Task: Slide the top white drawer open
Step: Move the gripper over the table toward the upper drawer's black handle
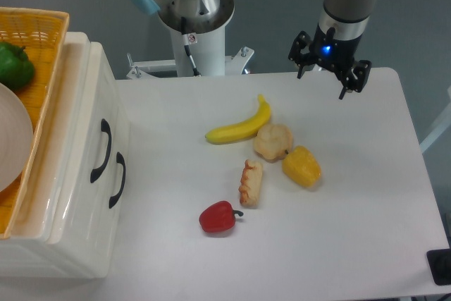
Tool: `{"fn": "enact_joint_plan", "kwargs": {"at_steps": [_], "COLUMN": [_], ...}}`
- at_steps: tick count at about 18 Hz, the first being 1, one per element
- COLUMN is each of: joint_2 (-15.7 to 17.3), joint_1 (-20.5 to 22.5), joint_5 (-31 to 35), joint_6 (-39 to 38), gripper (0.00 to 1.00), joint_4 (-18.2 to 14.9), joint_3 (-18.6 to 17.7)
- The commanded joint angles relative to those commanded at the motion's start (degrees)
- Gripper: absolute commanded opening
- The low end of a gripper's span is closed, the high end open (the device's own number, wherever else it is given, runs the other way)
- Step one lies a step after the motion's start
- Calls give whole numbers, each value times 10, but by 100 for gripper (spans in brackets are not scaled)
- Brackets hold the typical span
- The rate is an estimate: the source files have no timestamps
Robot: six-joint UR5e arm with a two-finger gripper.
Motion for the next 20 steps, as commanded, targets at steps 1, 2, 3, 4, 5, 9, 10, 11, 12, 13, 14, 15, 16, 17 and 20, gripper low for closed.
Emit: {"fn": "enact_joint_plan", "kwargs": {"at_steps": [1, 2, 3, 4, 5, 9, 10, 11, 12, 13, 14, 15, 16, 17, 20], "joint_2": [0, 0, 0, 0, 0, -2, -1, -2, -3, -5, -6, -7, -8, -8, -7], "joint_1": [0, -1, -1, -2, -5, -14, -16, -19, -20, -25, -31, -31, -34, -44, -64], "joint_5": [0, 0, 0, 0, 0, 17, 17, 17, 17, 17, 17, 17, 17, 17, 13], "joint_6": [0, 1, 0, 0, 0, -4, -11, -24, -43, -62, -77, -92, -111, -135, -205], "gripper": [100, 100, 100, 100, 100, 100, 100, 100, 100, 100, 100, 100, 100, 100, 100], "joint_4": [0, 1, 0, 0, 0, 1, 2, 2, 1, 3, 3, 1, 1, 0, 0], "joint_3": [1, 0, 1, 2, 2, -3, -5, -6, -8, -8, -8, -8, -8, -8, -8]}}
